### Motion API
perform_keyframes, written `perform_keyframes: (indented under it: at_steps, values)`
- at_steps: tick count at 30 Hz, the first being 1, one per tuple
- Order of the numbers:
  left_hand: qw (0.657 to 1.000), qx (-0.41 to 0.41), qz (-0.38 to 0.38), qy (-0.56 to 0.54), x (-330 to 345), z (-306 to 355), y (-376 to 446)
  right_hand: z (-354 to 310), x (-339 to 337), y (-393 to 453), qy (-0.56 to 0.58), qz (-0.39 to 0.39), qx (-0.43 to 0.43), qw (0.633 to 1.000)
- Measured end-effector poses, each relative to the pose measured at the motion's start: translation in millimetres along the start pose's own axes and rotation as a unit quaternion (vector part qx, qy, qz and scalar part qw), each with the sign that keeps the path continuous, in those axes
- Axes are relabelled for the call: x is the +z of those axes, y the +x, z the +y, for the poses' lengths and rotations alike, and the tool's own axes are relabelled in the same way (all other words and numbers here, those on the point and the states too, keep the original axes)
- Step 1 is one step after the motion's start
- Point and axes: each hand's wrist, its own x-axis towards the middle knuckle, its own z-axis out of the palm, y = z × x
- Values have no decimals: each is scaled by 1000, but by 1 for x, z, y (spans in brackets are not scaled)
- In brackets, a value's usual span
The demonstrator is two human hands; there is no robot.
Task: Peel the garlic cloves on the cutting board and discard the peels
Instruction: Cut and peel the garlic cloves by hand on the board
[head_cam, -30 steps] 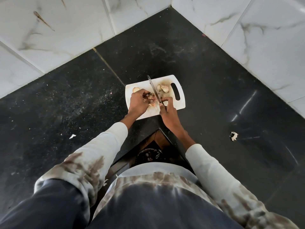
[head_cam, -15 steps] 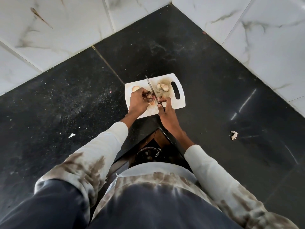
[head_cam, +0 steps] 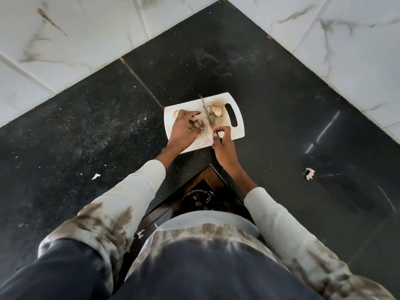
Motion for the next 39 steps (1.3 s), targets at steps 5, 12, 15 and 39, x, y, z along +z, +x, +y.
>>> perform_keyframes:
  at_steps: [5,12,15,39]
  values:
    - [1000,-11,20,5,4,4,-4,-3,1,-3,23,-7,11,1000]
    - [998,-12,24,62,7,1,-10,-4,0,-1,19,-8,8,1000]
    - [997,-37,36,56,7,2,-9,-4,0,-3,14,-14,-5,1000]
    - [997,-29,23,71,5,10,9,-19,4,-7,-53,-28,-44,997]
